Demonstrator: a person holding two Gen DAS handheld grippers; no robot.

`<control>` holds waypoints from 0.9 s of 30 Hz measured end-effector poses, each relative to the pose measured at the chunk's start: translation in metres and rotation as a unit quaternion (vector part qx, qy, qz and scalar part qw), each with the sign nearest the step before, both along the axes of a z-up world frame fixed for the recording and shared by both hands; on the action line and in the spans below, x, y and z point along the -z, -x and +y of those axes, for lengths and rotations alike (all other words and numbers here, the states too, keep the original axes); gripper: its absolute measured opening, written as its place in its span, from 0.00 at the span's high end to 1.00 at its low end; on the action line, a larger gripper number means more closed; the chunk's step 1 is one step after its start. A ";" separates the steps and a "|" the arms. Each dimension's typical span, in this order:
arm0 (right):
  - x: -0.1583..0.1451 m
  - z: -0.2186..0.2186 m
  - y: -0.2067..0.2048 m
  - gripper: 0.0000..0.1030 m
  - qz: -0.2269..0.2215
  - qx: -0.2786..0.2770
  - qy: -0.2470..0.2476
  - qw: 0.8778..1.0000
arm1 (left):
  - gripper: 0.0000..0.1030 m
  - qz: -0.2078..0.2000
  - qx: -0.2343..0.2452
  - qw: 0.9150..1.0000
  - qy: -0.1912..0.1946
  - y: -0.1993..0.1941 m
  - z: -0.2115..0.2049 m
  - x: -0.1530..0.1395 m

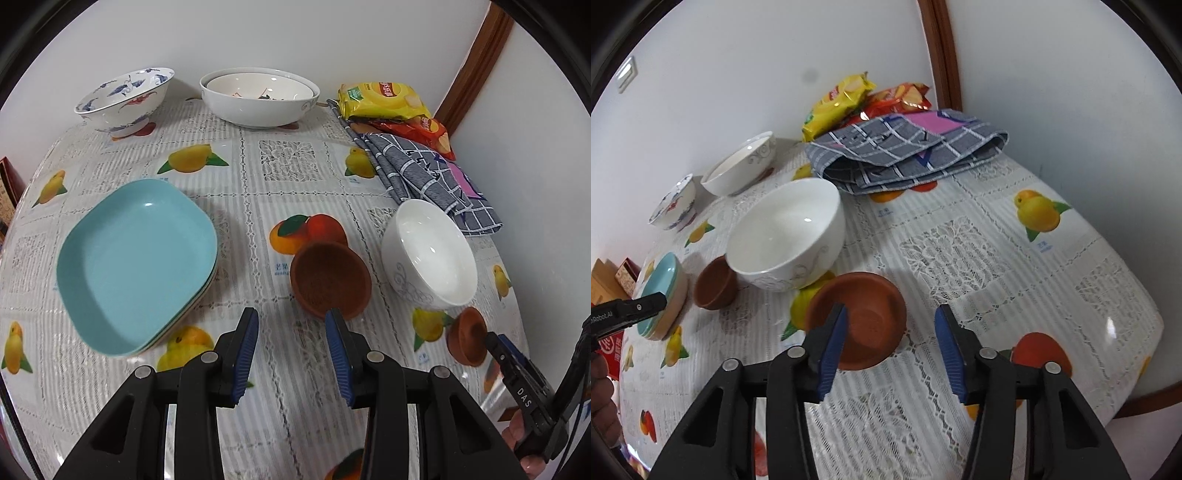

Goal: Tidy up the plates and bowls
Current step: 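Close the left tool on one brown bowl rim while the right tool grips the other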

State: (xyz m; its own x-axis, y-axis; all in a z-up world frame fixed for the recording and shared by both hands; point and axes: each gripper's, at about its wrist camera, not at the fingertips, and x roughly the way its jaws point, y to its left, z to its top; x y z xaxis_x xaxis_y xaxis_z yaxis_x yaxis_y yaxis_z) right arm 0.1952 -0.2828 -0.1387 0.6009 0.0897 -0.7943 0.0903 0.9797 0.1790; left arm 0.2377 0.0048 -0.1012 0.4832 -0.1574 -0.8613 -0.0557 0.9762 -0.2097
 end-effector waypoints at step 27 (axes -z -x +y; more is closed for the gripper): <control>0.035 0.007 -0.018 0.81 -0.022 0.000 0.002 1.000 | 0.82 0.032 0.022 0.999 -0.007 -0.050 -0.019 0.052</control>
State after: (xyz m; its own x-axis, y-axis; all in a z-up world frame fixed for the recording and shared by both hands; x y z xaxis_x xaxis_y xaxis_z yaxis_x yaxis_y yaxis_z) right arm 0.2131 -0.2758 -0.1740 0.6353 0.0863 -0.7674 0.0833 0.9803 0.1792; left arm 0.2879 -0.0147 -0.1535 0.4207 -0.1660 -0.8919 -0.0248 0.9806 -0.1943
